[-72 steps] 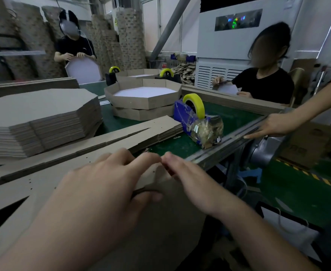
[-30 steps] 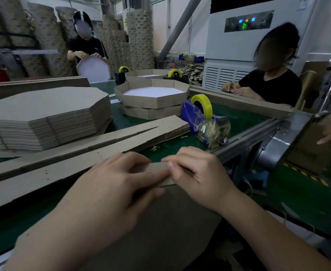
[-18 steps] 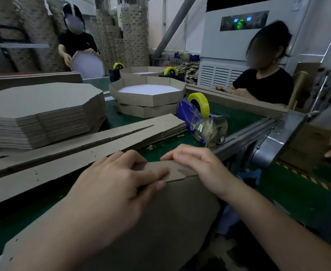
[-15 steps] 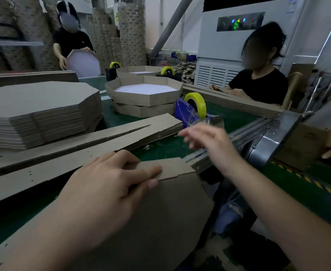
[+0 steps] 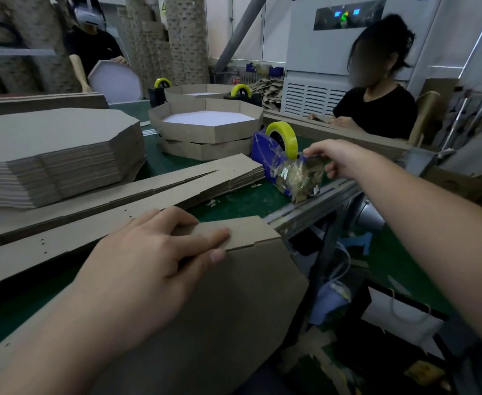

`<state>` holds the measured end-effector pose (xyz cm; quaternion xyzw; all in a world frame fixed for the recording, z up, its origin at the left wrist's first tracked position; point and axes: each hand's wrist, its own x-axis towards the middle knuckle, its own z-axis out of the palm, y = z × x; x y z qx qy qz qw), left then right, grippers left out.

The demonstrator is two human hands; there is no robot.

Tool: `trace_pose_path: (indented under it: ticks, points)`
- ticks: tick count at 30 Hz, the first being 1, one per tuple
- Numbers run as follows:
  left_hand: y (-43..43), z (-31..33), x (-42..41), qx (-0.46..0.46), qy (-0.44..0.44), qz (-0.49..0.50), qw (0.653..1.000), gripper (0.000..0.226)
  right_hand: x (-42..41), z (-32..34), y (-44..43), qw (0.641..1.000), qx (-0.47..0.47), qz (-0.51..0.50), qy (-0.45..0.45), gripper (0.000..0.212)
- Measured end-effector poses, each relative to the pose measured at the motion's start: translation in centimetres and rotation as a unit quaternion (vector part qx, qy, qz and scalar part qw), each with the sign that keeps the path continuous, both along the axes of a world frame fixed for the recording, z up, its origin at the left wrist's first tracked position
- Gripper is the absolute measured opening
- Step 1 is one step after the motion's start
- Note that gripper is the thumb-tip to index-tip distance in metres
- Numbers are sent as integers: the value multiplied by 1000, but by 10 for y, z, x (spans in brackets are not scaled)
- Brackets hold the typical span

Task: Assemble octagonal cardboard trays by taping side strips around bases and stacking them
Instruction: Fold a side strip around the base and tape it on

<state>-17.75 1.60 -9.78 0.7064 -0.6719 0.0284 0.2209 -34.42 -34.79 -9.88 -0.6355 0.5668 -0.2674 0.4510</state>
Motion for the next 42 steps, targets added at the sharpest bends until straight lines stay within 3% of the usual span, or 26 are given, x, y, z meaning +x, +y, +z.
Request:
trace_pose_path:
  ticks: [5, 11, 13, 15, 17, 19, 22, 24, 26, 29, 33, 38, 42]
  points:
    - [0, -1, 0, -9, -1, 1, 1000, 48, -3, -6, 0, 990, 72, -24, -120, 13]
    - [-2, -2, 1, 0, -1, -3, 1000, 49, -2, -7, 6, 975, 53, -46, -212, 11]
    - [-3, -2, 1, 0, -4, -3, 1000, 50, -10, -18, 13, 953, 31, -39, -300, 13]
    - [-5, -3, 1, -4, 2, -5, 1000, 50, -20, -35, 20, 918, 2, -21, -397, 29]
    - [-6, -3, 2, -10, 5, -9, 1000, 49, -25, -51, 29, 899, -26, 7, -438, 40]
    - [-5, -4, 5, -14, 7, -15, 1000, 48, -25, -61, 37, 915, -69, 2, -397, 34]
    - [-4, -4, 5, -19, 9, -21, 1000, 47, -27, -63, 41, 966, -178, -41, -182, 17]
    - [-3, -2, 4, -18, 4, -17, 1000, 49, -32, -60, 44, 966, -242, -76, -43, 20]
    - [-4, 1, 2, -6, -3, -14, 1000, 52, -36, -57, 52, 958, -265, -102, 40, 19]
    - [-4, 7, -2, 27, -27, -4, 999, 58, -37, -48, 75, 937, -333, -82, 74, 17]
    - [-8, 11, -10, 33, -67, 18, 997, 49, -21, -21, 145, 914, -402, 17, -45, 9]
    - [-7, 8, -13, 27, -59, 31, 997, 50, -3, -14, 247, 906, -241, 154, -311, 8]
    - [-3, 8, -10, 16, -54, 32, 998, 43, 12, -39, 284, 905, -24, 113, -408, 16]
